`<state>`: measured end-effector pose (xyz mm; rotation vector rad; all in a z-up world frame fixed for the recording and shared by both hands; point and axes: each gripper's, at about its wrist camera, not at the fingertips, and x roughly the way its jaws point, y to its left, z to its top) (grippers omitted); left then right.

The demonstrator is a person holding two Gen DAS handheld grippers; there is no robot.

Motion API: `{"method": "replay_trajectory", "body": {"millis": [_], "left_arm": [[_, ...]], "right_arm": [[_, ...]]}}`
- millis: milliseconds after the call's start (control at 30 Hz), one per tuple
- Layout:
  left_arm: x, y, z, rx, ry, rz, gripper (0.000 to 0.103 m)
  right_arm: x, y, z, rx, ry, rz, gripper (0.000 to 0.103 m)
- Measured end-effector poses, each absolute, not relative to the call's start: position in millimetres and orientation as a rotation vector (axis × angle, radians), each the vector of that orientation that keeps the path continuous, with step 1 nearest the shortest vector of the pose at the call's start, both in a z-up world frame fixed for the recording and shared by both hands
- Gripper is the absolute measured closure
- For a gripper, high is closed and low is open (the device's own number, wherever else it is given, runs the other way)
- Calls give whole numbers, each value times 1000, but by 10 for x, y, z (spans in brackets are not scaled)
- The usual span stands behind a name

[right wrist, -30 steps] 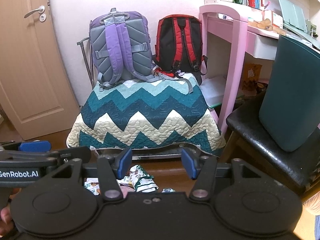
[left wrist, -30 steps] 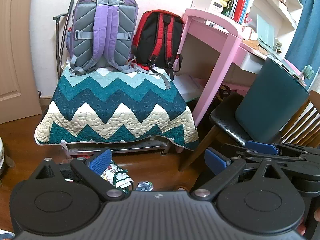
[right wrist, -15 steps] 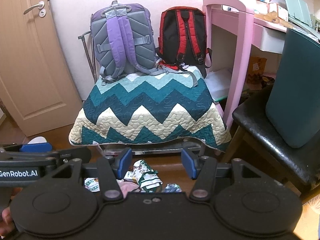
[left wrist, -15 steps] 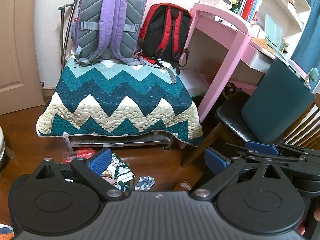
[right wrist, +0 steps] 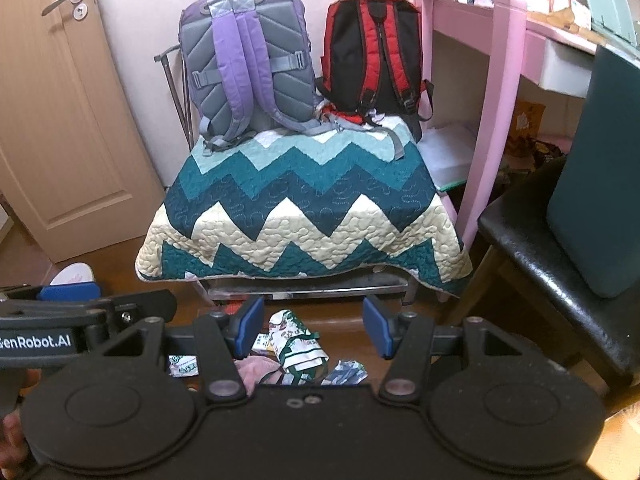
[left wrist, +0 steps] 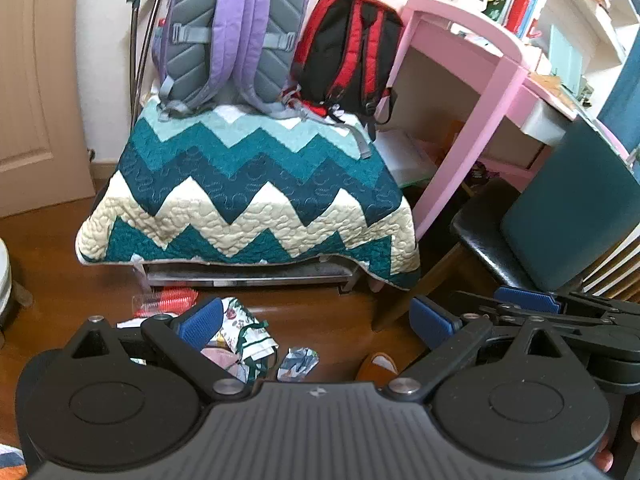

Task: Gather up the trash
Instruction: 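Lower both tools under the bed toward the crumpled trash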

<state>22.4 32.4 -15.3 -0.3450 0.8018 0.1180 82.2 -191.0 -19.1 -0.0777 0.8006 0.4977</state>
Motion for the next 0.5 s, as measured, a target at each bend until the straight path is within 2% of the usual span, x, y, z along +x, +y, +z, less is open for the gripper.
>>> {"method": "replay_trajectory", "body": {"millis": [500], "left_arm": [[928,970,-716,-398,900,205,3]], "right_arm": [[1698,-1524,-706,-100,924,537,47]]}}
